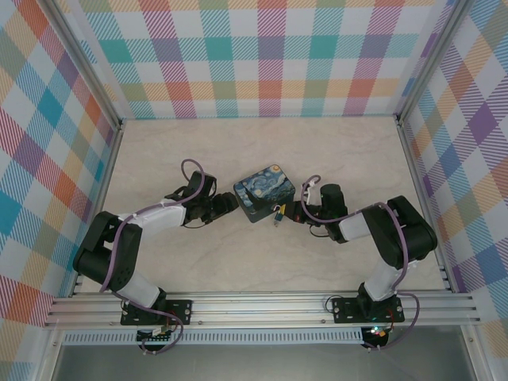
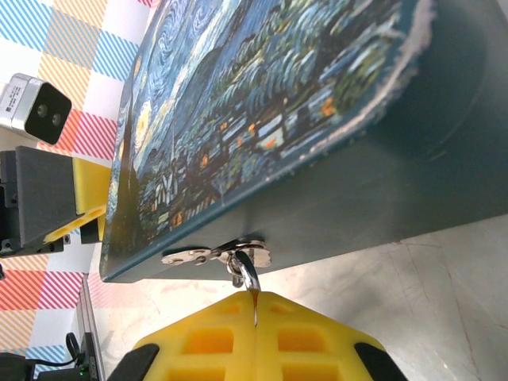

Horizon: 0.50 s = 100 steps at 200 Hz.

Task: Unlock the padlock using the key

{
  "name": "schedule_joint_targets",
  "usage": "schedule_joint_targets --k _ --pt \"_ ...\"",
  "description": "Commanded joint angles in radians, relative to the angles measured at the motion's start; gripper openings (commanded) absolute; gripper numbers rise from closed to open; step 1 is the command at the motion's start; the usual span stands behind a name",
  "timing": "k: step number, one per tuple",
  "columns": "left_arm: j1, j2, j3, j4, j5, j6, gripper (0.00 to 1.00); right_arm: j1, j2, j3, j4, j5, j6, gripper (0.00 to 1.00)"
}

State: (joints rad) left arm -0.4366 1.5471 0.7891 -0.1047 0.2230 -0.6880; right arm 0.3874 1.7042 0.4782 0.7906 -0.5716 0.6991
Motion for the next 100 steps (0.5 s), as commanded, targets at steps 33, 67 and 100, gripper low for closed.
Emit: schedule_joint_targets --k 33,67,100 --pt "-0.008 -0.015 -0.017 0.001 -0.005 -0.008 0.71 0.002 -0.037 -0.030 0.074 0.047 0.091 0.00" --pt "-0.008 -0.040 -0.015 -0.007 -0.014 -0.006 0.72 0.002 -0.041 -0.043 0.079 0.076 0.126 0.00" --pt "-0.008 -0.068 -0.011 -0.015 -0.022 -0.001 0.73 0.003 -0.052 -0.036 0.033 0.068 0.068 0.08"
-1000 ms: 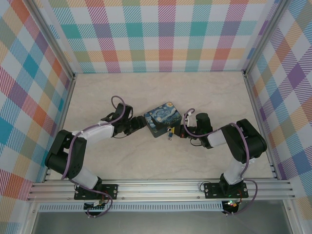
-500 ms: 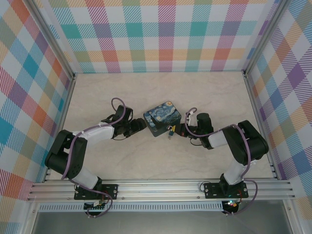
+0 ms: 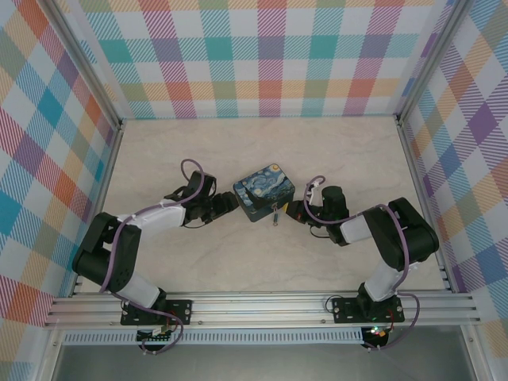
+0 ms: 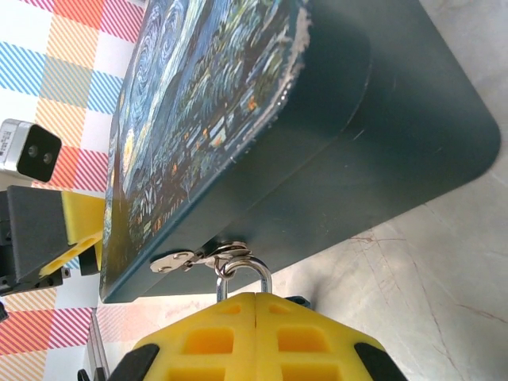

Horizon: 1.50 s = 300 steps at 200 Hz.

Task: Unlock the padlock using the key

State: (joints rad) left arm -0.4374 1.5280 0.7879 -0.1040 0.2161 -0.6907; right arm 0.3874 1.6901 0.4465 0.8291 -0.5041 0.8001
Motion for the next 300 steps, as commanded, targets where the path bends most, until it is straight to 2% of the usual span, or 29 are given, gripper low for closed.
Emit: schedule_joint_targets --k 1,28,43,66,86,156,214,300 --pt "-0.007 -0.050 -0.010 -0.016 -0.014 0.002 0.73 0.003 -0.038 -0.005 -0.006 -0.001 -0.035 0.09" --pt "-0.007 -0.070 0.006 -0.017 0.001 0.000 0.74 0.001 -0.015 0.000 0.047 -0.084 -0.074 0.34" --pt "-0.007 -0.071 0.021 -0.025 0.000 0.008 0.77 0.002 0.007 0.007 0.067 -0.105 -0.082 0.44" --pt "-0.007 -0.043 0.047 -0.018 0.018 0.014 0.83 0.005 0.045 0.038 0.053 -0.122 -0.091 0.50" --pt "-0.010 -0.011 0.064 0.001 0.034 0.010 0.85 0.011 0.072 0.061 0.050 -0.127 -0.094 0.53" --pt "-0.039 0.122 0.143 0.016 0.045 0.016 0.88 0.031 0.123 0.121 0.013 -0.145 -0.104 0.54" --pt "-0.054 0.165 0.144 0.013 0.024 0.019 0.88 0.034 0.141 0.145 -0.009 -0.197 -0.101 0.55" --pt "-0.055 0.156 0.123 0.008 0.009 0.022 0.87 0.033 0.114 0.114 0.001 -0.200 -0.119 0.32"
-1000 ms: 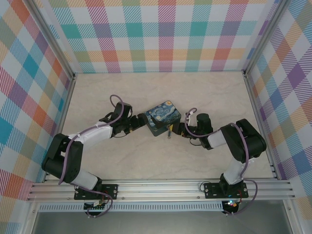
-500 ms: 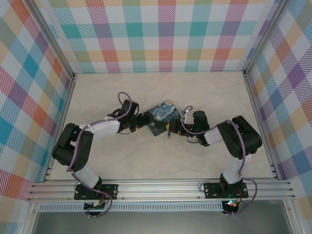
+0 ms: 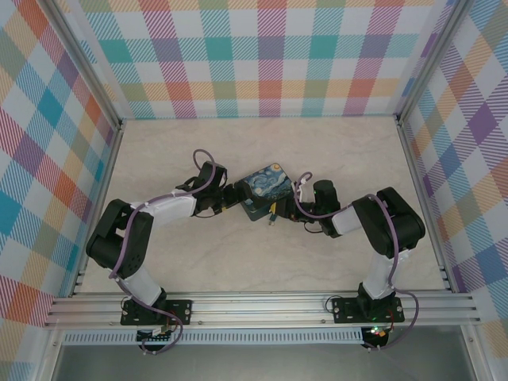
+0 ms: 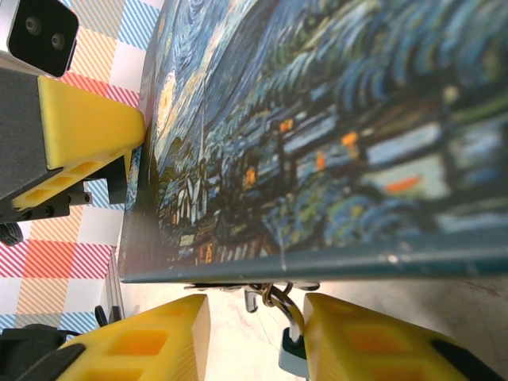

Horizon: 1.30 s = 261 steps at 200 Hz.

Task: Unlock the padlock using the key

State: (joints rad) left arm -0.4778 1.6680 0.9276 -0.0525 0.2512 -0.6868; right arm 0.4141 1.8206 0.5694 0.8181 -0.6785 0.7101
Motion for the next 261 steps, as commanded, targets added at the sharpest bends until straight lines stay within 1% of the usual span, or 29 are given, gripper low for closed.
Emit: schedule_joint_targets --k 1,25,60,86,119,149,173,204,261 --pt "-0.015 0.016 -0.016 -0.045 -0.026 0.018 0.87 0.006 -0.017 -0.009 0.012 -0.025 -0.028 0.32" --pt "-0.015 0.012 -0.017 -0.046 -0.030 0.022 0.87 0.007 -0.021 -0.012 0.005 -0.021 -0.032 0.29" --pt "-0.015 0.010 -0.021 -0.047 -0.033 0.023 0.87 0.006 -0.028 -0.023 0.000 -0.019 -0.040 0.29" --pt "-0.015 0.009 -0.023 -0.046 -0.034 0.024 0.87 0.006 -0.034 -0.027 -0.001 -0.021 -0.043 0.27" --pt "-0.015 0.006 -0.024 -0.048 -0.035 0.023 0.87 0.007 -0.033 -0.027 -0.005 -0.019 -0.043 0.21" --pt "-0.015 0.001 -0.024 -0.050 -0.036 0.024 0.87 0.006 -0.033 -0.022 -0.013 -0.015 -0.043 0.12" --pt "-0.015 -0.006 -0.027 -0.060 -0.044 0.026 0.87 0.006 -0.040 -0.019 -0.036 0.012 -0.041 0.05" --pt "-0.015 -0.023 -0.045 -0.069 -0.053 0.026 0.87 0.005 -0.059 -0.024 -0.080 0.060 -0.026 0.00" --pt "-0.015 -0.045 -0.098 -0.066 -0.061 0.019 0.87 0.002 -0.093 -0.066 -0.027 0.136 0.064 0.00"
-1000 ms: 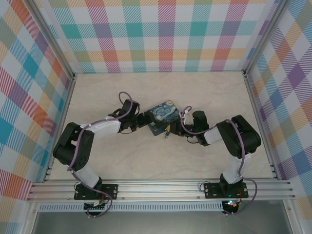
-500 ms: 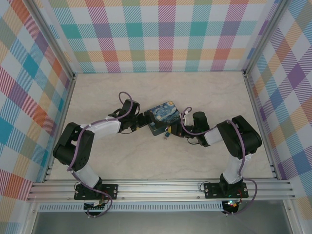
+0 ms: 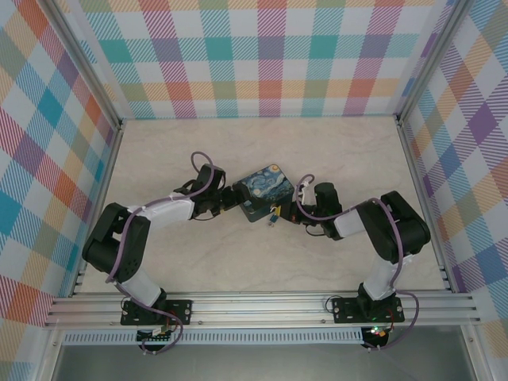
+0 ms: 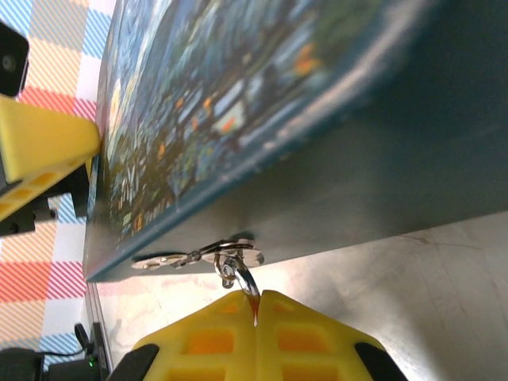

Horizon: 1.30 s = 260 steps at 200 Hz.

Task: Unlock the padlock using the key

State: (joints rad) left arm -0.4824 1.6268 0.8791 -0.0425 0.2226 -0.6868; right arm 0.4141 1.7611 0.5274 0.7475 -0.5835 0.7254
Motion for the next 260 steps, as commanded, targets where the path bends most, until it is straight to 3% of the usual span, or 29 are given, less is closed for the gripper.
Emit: schedule_joint_targets --k 1,86,117,165,260 --pt "-0.010 -0.005 -0.050 -0.075 -0.032 0.019 0.87 0.002 -0.033 -0.025 0.045 0.042 0.051 0.00" --pt "-0.010 0.001 -0.071 -0.057 -0.026 0.009 0.87 0.000 -0.069 -0.061 0.195 0.114 0.202 0.00" --pt "-0.010 -0.003 -0.067 -0.051 -0.019 0.009 0.88 0.000 -0.113 -0.065 0.150 0.147 0.199 0.00" --pt "0.013 -0.004 -0.060 -0.043 -0.002 0.008 0.88 -0.005 -0.239 -0.063 -0.108 0.210 0.083 0.00" --pt "0.045 -0.011 0.026 -0.068 0.020 0.049 0.90 -0.007 -0.589 0.088 -0.897 0.293 -0.201 0.00"
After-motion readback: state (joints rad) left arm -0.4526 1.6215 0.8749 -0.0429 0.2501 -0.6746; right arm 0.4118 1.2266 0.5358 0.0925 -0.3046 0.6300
